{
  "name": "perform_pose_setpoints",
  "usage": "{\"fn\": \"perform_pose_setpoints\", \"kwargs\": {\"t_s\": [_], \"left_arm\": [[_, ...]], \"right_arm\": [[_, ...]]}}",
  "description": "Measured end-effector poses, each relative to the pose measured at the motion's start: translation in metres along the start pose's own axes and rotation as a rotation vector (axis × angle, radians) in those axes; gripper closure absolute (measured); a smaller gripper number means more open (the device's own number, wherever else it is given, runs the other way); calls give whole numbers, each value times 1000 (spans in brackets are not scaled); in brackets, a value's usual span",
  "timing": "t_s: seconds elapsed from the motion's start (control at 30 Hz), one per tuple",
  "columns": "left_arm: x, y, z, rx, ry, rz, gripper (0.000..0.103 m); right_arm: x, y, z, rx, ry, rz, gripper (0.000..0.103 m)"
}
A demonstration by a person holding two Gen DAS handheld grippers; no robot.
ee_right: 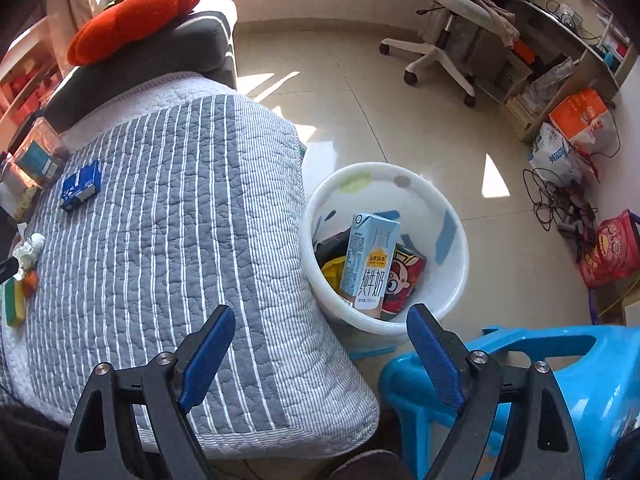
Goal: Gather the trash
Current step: 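Move the left gripper back to the quilt and grasp the crumpled tissue, then grasp the small white tissue ball with the right gripper while the left holds tissue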
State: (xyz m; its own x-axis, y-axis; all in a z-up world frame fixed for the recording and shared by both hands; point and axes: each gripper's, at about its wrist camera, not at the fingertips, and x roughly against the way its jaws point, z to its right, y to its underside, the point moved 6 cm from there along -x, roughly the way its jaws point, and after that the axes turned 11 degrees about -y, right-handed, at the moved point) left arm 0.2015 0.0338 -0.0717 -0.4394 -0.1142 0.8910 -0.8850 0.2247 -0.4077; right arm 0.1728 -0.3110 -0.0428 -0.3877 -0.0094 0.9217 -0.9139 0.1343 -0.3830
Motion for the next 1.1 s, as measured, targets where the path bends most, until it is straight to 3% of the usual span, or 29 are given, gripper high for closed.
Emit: {"fn": "perform_pose_setpoints", "kwargs": {"t_s": [0.23, 0.47, 0.83, 0.93, 1.0, 1.1], "left_arm": [[-34, 16, -67, 125, -26, -124, 1], [-71, 17, -98, 220, -25, -207, 1], [-124, 9, -97, 252, -76, -266, 31], [-128, 6, -98, 241, -92, -241, 43], [-126, 4, -99, 233, -95, -218, 57], [-118, 3, -100, 235, -76, -197, 66]], "right_arm": [[-17, -9, -41, 58, -16, -22, 14], [-34, -18, -72, 71, -40, -45, 14], [-62, -29, -112, 87, -59, -77, 14], [-70, -33, -123, 92, -67, -83, 14], [-74, -37, -132, 98, -72, -82, 14], [-82, -43, -146, 102, -84, -79, 14]]}}
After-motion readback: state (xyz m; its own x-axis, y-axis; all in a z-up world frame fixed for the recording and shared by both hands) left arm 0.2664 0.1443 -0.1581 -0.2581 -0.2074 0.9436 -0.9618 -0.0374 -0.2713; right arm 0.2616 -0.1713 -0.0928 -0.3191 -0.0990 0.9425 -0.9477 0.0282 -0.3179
